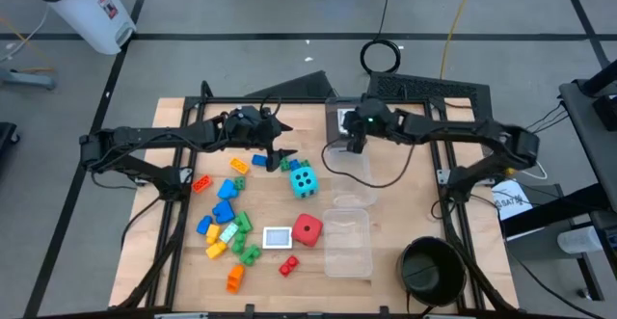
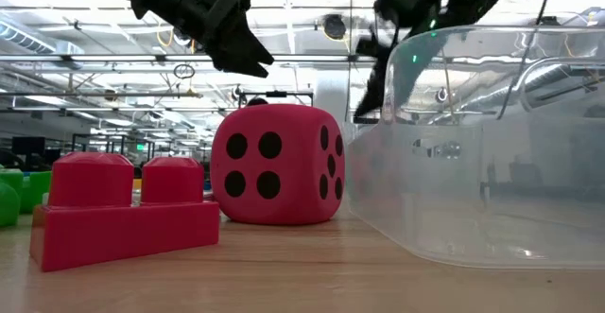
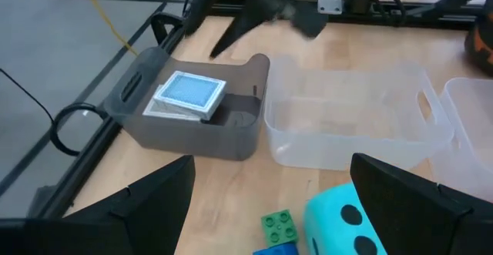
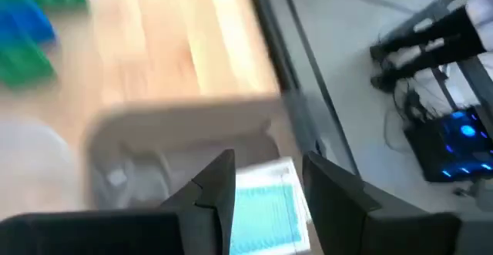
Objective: Pick & Place Toys
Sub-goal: Put the playing cards into the upper black bin
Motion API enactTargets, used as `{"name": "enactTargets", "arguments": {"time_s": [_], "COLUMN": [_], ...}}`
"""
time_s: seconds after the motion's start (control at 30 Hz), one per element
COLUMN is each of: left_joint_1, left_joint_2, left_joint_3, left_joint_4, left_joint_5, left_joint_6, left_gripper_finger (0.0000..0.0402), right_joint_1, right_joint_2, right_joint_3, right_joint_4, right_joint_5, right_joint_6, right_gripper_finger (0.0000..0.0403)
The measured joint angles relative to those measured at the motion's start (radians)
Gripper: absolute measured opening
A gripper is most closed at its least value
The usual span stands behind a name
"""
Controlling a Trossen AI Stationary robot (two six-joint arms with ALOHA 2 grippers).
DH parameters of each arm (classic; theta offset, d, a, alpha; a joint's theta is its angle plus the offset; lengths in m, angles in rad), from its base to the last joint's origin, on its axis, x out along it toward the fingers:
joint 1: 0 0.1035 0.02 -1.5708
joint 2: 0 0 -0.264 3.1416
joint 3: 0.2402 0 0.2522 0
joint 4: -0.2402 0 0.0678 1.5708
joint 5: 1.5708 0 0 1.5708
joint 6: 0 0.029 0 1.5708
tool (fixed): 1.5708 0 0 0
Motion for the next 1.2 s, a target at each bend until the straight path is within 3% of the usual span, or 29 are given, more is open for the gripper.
{"name": "enactTargets", "arguments": {"time_s": [0.17,0.27,0.5,0.77,0.93,1.07,1.2], "left_joint_1": [-0.003,-0.015,-0.167,-0.404,-0.46,-0.463,-0.462], "left_joint_2": [0.0,0.0,0.001,0.112,0.242,0.289,0.295], "left_joint_3": [0.0,0.0,0.0,0.0,0.0,0.0,0.0], "left_joint_4": [-0.005,-0.046,-0.306,-0.372,-0.397,-0.333,-0.313], "left_joint_5": [0.006,0.025,0.227,0.302,0.304,0.358,0.368], "left_joint_6": [-0.074,-0.142,-0.07,-0.062,-0.032,0.058,0.088], "left_gripper_finger": [0.0351,0.0351,0.0351,0.0351,0.0346,0.0296,0.0206], "right_joint_1": [0.036,0.062,0.117,0.115,0.115,0.115,0.115], "right_joint_2": [-0.12,-0.165,-0.21,-0.212,-0.212,-0.212,-0.212], "right_joint_3": [0.0,-0.007,-0.1,-0.217,-0.248,-0.248,-0.248], "right_joint_4": [0.002,0.005,0.08,0.29,0.376,0.398,0.413], "right_joint_5": [-0.227,-0.303,-0.302,-0.299,-0.299,-0.299,-0.299], "right_joint_6": [0.104,0.133,0.122,0.116,0.102,0.102,0.102], "right_gripper_finger": [0.0126,0.013,0.013,0.0128,0.0128,0.0126,0.0126]}}
